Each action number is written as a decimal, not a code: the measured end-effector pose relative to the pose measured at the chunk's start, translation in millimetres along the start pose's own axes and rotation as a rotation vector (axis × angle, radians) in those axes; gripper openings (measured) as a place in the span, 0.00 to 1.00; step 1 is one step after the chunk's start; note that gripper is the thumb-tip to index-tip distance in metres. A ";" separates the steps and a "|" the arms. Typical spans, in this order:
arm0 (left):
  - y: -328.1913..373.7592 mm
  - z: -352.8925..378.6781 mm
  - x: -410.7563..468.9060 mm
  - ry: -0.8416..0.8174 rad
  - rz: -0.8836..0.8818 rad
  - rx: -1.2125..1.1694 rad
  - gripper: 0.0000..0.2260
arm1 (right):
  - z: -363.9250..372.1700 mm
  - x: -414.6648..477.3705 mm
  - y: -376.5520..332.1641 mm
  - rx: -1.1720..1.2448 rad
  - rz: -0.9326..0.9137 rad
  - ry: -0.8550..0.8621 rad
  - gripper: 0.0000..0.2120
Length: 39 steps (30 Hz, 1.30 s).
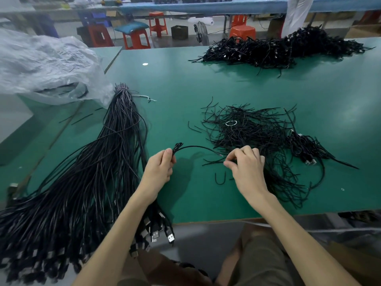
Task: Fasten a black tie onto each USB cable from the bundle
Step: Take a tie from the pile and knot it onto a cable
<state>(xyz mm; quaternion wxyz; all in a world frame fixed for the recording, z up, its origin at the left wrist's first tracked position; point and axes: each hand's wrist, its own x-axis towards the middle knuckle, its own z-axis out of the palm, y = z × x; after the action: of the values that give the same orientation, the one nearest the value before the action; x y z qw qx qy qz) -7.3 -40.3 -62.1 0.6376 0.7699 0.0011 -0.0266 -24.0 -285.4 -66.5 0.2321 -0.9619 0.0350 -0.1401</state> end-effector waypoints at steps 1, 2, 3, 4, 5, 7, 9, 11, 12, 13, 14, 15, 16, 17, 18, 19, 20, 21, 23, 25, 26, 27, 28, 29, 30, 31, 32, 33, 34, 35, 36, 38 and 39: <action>0.1 0.1 -0.6 -0.008 0.006 0.000 0.17 | 0.0 1.7 -0.1 -0.008 0.001 0.001 0.03; 0.1 0.5 -1.1 -0.013 0.011 0.003 0.17 | 0.1 3.5 0.0 -0.016 0.006 -0.004 0.03; 0.2 0.7 -1.3 -0.015 0.014 0.005 0.17 | 0.2 5.2 0.1 -0.024 0.010 -0.014 0.02; 0.4 0.9 -1.3 -0.014 0.012 0.003 0.17 | 0.6 6.1 0.4 -0.033 0.012 -0.026 0.02; 0.6 0.6 -1.2 -0.013 0.011 -0.003 0.17 | 1.5 6.6 0.7 -0.043 0.012 -0.034 0.03; 0.9 0.3 -1.2 -0.014 0.014 -0.010 0.17 | 3.6 6.0 1.7 -0.033 0.009 -0.014 0.02; 1.5 0.8 -2.0 -0.012 0.016 -0.008 0.17 | 3.5 4.7 0.4 0.041 -0.001 0.042 0.02; 2.3 1.8 -2.1 -0.003 0.012 -0.005 0.17 | 1.6 3.4 -3.3 0.142 -0.033 0.119 0.02; 2.7 2.3 -1.8 0.000 0.010 -0.003 0.17 | -0.2 2.8 -6.2 0.200 -0.043 0.156 0.03; 2.8 2.8 -1.4 0.002 0.009 -0.001 0.17 | -2.5 2.4 -9.3 0.260 -0.043 0.186 0.04; 2.7 3.4 -1.0 0.004 0.010 0.002 0.17 | -5.3 1.6 -12.3 0.328 -0.030 0.211 0.05; 2.2 4.0 -0.9 0.009 0.012 0.006 0.17 | -8.3 0.7 -15.8 0.408 -0.007 0.232 0.04; 1.7 4.3 -0.6 0.014 0.013 0.010 0.17 | -11.7 -0.8 -20.3 0.506 0.018 0.251 0.03; 1.1 4.6 -0.3 0.022 0.013 0.014 0.17 | -15.4 -2.9 -26.5 0.614 0.039 0.267 0.03; 0.5 5.1 0.4 0.031 0.013 0.019 0.17 | -18.8 -5.6 -34.2 0.714 0.048 0.280 0.03; -0.2 5.5 1.2 0.039 0.011 0.023 0.17 | -21.4 -9.2 -43.5 0.786 0.038 0.286 0.04; -0.9 6.0 2.0 0.047 0.009 0.027 0.18 | -22.2 -13.2 -53.5 0.830 0.013 0.280 0.04; -1.5 6.3 2.6 0.053 0.005 0.029 0.18 | -21.0 -17.4 -63.0 0.859 -0.016 0.267 0.05; -2.0 7.1 3.1 0.063 0.001 0.027 0.17 | -14.5 -24.1 -79.6 0.902 -0.064 0.240 0.05; -1.8 7.3 2.2 0.069 0.005 0.020 0.17 | -3.8 -26.8 -91.8 0.909 -0.076 0.199 0.05; -1.2 7.1 1.7 0.067 0.008 0.018 0.17 | 2.4 -26.7 -95.8 0.905 -0.064 0.170 0.05; -0.4 6.8 1.3 0.064 0.013 0.019 0.17 | 8.6 -26.6 -98.8 0.897 -0.045 0.139 0.05; 0.2 6.9 1.0 0.060 0.020 0.023 0.17 | 14.9 -26.3 -100.6 0.885 -0.024 0.109 0.06; 0.7 6.7 0.8 0.057 0.027 0.028 0.18 | 21.1 -26.4 -102.0 0.869 -0.006 0.084 0.06; 1.0 6.4 0.3 0.056 0.035 0.036 0.18 | 26.9 -26.6 -103.0 0.853 0.007 0.068 0.07; 1.2 5.8 -0.3 0.057 0.042 0.043 0.18 | 31.7 -27.0 -103.5 0.842 0.017 0.060 0.07; 1.4 5.5 -0.9 0.057 0.046 0.048 0.18 | 35.1 -27.2 -103.7 0.840 0.026 0.060 0.08; 1.4 5.5 -1.4 0.056 0.048 0.051 0.18 | 37.3 -27.1 -103.2 0.845 0.036 0.066 0.08; 1.3 5.6 -1.5 0.053 0.051 0.054 0.18 | 38.6 -26.3 -102.2 0.852 0.044 0.074 0.08; 1.3 5.7 -1.7 0.050 0.054 0.056 0.18 | 39.3 -25.5 -100.9 0.855 0.049 0.075 0.08; 1.3 6.0 -1.6 0.048 0.055 0.057 0.18 | 39.6 -25.1 -99.9 0.855 0.050 0.066 0.08; 1.4 6.1 -1.1 0.048 0.056 0.055 0.18 | 40.3 -25.2 -98.3 0.852 0.042 0.037 0.08; 1.4 6.1 -1.0 0.046 0.055 0.053 0.19 | 40.8 -25.7 -98.0 0.849 0.037 0.025 0.08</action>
<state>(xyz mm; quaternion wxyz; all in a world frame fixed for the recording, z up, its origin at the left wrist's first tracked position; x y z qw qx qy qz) -8.5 -46.5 -61.8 0.6172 0.7867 -0.0062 0.0087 -36.7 -176.9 -63.1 0.6097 -0.7784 -0.0058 -0.1497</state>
